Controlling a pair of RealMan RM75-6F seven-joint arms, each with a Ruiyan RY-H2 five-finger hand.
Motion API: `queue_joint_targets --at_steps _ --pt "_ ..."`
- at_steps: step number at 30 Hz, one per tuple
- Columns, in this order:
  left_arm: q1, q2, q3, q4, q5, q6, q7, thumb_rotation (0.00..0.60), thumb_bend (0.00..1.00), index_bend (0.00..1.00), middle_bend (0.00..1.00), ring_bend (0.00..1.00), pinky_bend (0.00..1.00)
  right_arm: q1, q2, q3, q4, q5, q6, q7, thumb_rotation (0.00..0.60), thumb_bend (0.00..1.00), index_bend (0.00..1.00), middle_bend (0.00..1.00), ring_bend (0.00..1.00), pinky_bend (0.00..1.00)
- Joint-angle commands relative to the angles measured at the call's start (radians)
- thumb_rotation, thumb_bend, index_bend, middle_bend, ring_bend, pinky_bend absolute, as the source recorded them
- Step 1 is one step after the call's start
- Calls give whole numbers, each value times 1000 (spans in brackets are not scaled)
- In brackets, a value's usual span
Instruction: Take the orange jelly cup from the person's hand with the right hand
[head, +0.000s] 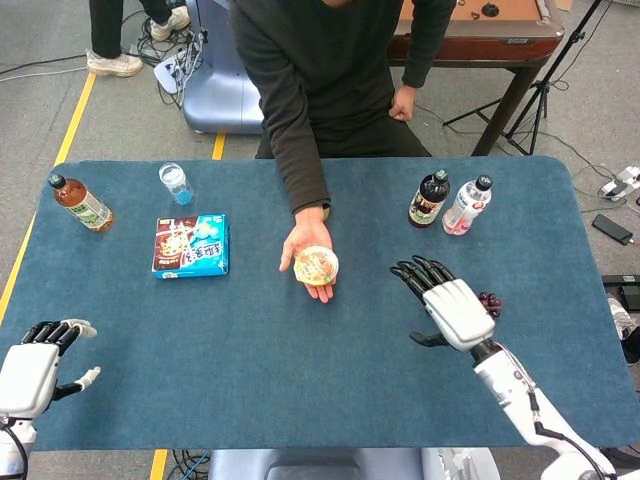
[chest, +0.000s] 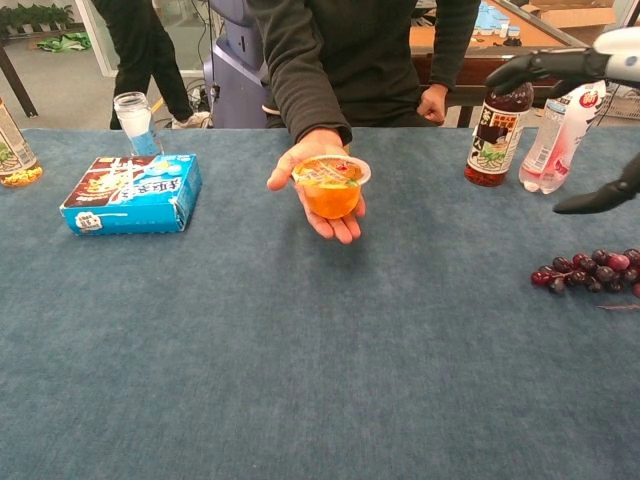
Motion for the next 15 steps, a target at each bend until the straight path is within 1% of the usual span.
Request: queue_joint_targets --at_steps 1,6,12,15 --pt "1 2 1 -1 1 1 1 600 171 401 348 291 217 88 -39 49 20 100 -78 -26 600 118 89 102 0 121" --pt "5 8 3 -3 0 3 4 600 171 401 348 291 217 192 -91 83 67 217 -148 -65 600 118 90 102 0 121" --pt "10 8 6 -4 2 7 3 600 171 401 348 291 217 289 -153 95 121 316 -187 -115 600 118 89 102 0 121" --pt "14 6 8 0 -2 8 2 600 171 401 348 291 217 361 -209 101 189 389 -210 -150 600 118 89 102 0 121"
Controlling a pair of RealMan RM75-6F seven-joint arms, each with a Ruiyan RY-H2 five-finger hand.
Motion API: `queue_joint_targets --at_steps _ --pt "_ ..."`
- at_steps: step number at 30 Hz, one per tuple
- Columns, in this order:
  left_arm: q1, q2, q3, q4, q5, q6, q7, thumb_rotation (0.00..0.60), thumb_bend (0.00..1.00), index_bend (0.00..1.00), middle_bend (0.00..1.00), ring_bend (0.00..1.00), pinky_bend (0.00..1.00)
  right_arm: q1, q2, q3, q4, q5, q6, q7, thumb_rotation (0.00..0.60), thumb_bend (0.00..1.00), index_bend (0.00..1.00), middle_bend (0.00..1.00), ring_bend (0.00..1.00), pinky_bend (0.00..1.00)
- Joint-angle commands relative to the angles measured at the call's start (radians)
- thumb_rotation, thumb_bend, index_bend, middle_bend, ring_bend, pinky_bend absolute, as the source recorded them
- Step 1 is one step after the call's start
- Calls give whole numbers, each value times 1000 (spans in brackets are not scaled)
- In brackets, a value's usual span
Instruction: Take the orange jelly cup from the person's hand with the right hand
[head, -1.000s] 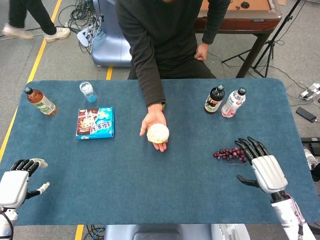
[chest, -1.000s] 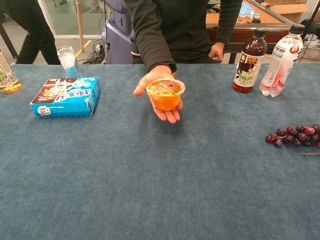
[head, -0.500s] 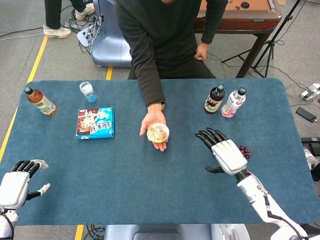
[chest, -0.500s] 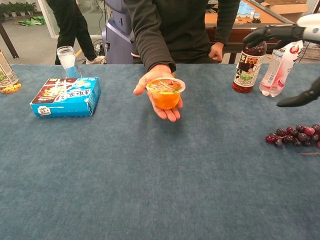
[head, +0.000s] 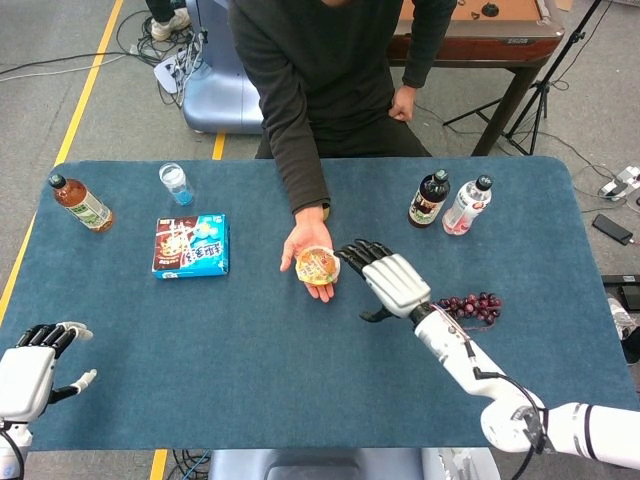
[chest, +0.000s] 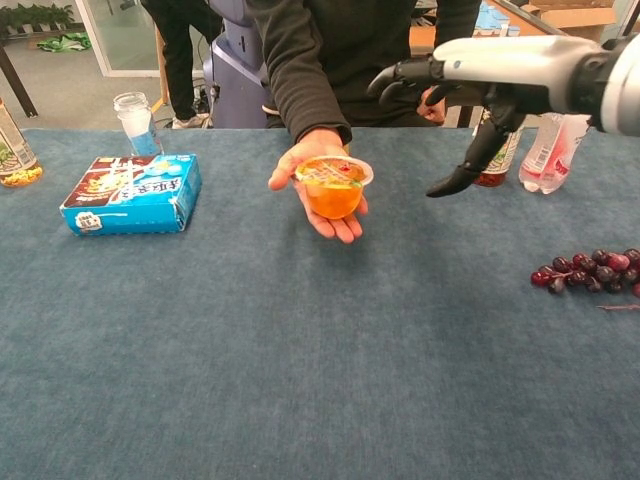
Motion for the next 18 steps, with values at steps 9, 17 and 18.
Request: queue_joint_targets --at_steps 9,17,18 --pt "7 -3 4 9 -7 -2 -6 600 171 401 348 291 217 189 -155 1 198 219 -46 -71 600 118 89 102 0 121" --pt "17 1 9 12 -11 2 -10 600 171 401 348 291 217 271 -213 -15 293 305 -77 -78 600 118 90 102 0 121" --pt "19 1 9 12 -11 3 -10 600 171 401 348 291 217 280 -219 -17 304 313 -81 -77 600 118 90 102 0 121"
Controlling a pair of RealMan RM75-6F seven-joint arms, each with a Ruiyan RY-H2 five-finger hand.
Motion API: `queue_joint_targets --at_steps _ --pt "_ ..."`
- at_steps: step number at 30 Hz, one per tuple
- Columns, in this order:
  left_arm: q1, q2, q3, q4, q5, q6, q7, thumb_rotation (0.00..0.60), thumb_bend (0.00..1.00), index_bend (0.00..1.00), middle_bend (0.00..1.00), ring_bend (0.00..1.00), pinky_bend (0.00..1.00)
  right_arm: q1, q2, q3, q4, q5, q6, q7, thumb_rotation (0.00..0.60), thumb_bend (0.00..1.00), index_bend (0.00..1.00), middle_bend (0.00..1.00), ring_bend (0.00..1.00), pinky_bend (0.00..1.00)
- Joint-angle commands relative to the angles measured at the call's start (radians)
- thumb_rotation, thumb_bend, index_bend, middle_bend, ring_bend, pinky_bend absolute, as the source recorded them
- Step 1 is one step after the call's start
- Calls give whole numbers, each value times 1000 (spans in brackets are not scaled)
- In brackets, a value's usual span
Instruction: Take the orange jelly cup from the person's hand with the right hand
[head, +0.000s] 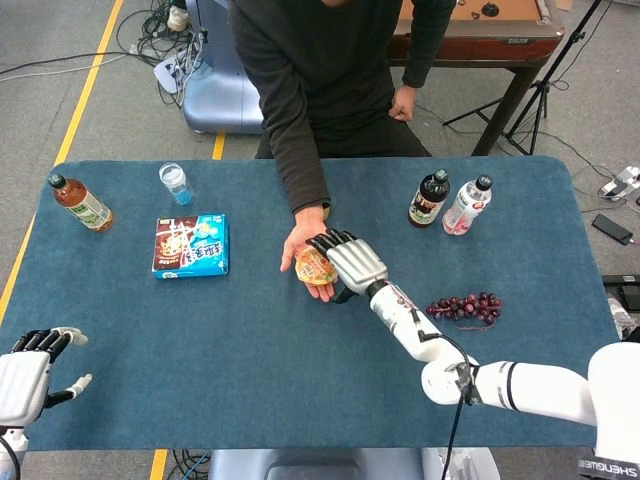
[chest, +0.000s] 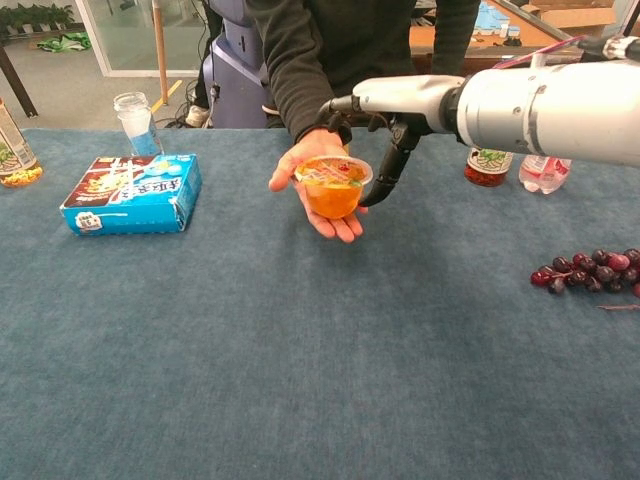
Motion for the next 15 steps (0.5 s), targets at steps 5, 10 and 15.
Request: queue_joint_targets --at_steps 5,10,15 --pt "6 3 3 0 -4 1 -2 600 171 401 348 291 217 58 -48 -12 79 55 -34 13 600 118 89 104 0 121" --pt "7 4 2 1 -6 -2 -3 600 171 402 348 291 217 88 -71 -21 119 73 -48 25 600 150 89 113 0 121" --pt "6 2 2 2 -7 -6 -1 600 171 402 348 291 217 105 -94 -27 152 81 -56 47 600 203 89 129 0 155"
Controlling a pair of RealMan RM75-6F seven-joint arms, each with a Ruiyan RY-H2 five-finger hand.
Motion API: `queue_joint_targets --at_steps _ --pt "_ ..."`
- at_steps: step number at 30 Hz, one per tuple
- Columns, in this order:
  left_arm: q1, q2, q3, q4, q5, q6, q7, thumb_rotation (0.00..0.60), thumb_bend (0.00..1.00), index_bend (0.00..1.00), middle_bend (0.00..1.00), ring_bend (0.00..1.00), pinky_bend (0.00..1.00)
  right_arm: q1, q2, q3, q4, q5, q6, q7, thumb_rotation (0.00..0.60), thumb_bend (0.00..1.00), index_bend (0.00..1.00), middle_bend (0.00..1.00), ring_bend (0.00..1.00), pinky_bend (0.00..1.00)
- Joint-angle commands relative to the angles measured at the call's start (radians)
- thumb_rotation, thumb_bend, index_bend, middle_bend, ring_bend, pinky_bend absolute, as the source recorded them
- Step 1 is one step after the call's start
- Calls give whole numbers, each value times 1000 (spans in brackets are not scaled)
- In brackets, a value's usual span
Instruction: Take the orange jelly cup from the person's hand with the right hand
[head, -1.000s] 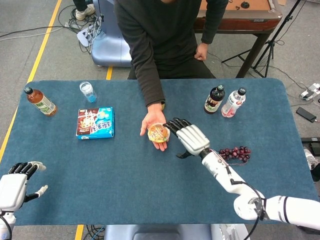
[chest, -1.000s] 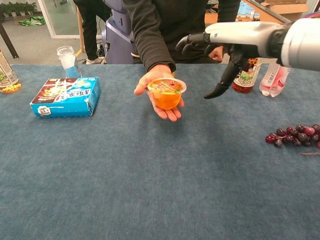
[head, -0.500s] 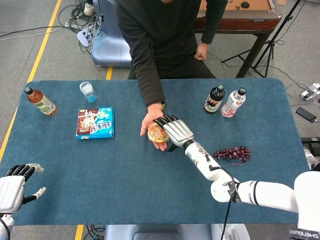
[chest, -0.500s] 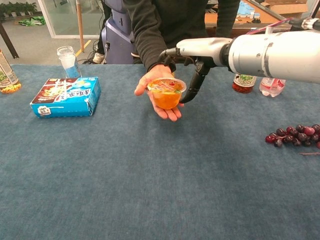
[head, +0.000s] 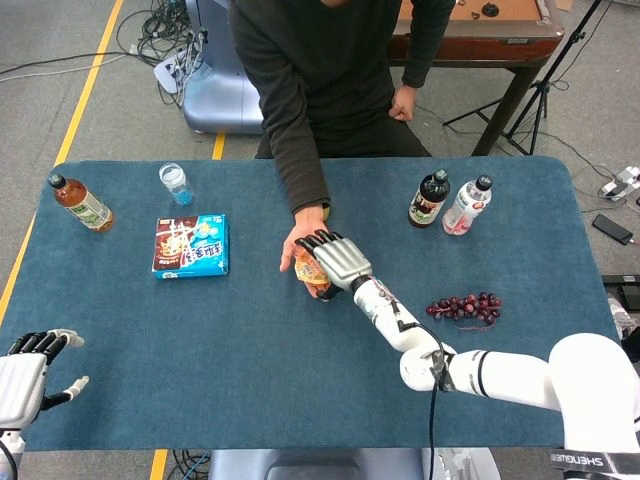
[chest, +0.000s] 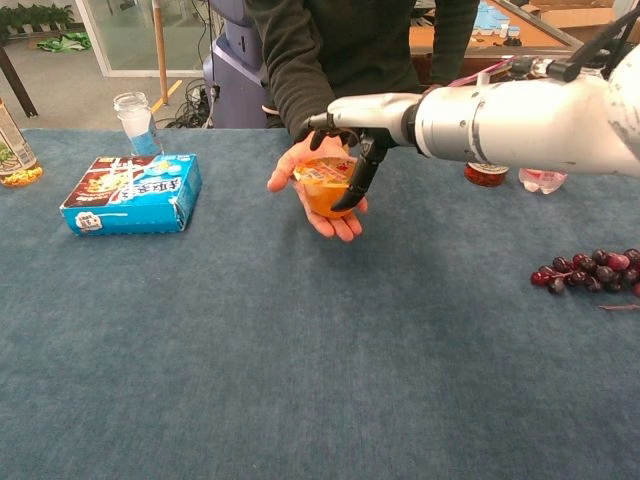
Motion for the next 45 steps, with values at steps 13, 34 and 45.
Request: queue_joint_targets --at_steps 13,34,45 --pt "2 -6 1 7 -3 -6 -1 600 171 404 348 291 217 21 -42 -13 49 -27 20 50 600 362 232 269 120 386" --pt "1 -5 -2 9 -5 -11 -2 600 171 405 348 290 217 -122 153 -8 -165 -231 112 211 600 452 398 353 215 474" --pt "-5 -9 -2 5 2 -19 4 600 171 405 348 291 217 -232 248 -108 -217 -292 140 227 600 450 398 353 215 474"
